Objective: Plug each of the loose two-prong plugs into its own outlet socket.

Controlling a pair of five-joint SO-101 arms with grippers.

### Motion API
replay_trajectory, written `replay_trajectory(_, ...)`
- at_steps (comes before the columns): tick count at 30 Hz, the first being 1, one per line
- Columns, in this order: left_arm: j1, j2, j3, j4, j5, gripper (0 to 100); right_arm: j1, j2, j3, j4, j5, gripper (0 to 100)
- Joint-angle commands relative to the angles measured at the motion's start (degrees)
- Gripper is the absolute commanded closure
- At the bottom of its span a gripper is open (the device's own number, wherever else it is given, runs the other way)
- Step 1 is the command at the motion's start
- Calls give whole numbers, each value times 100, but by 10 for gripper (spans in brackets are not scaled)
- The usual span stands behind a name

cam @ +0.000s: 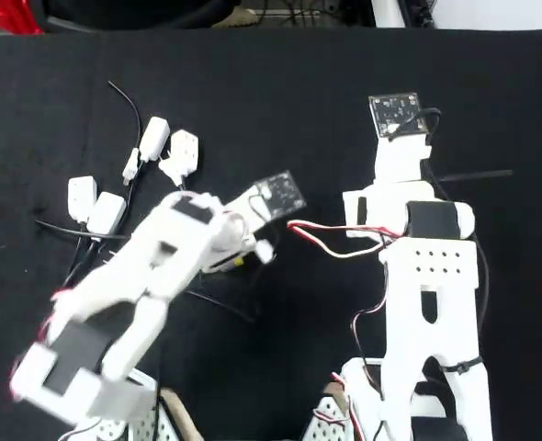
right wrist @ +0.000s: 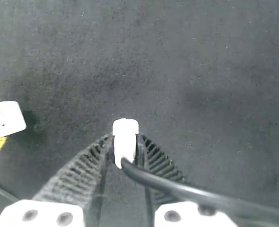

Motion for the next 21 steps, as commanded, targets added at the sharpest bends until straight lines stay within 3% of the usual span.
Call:
replay_trajectory(1, 84, 738, -1218, 686, 422, 898, 97, -57, -418, 0, 62, 987)
replay_trajectory(8, 66, 404, -1235, 1090, 396, 657, 97, -57, -418, 35, 264, 987)
replay_trajectory(17, -163, -2084, -66, 1415, 923, 686, 35, -75, -198, -53, 246, 987)
replay_trajectory(21, -963, -3736, 576, 1758, 1442, 686, -756, -101, 725, -765, 246, 987)
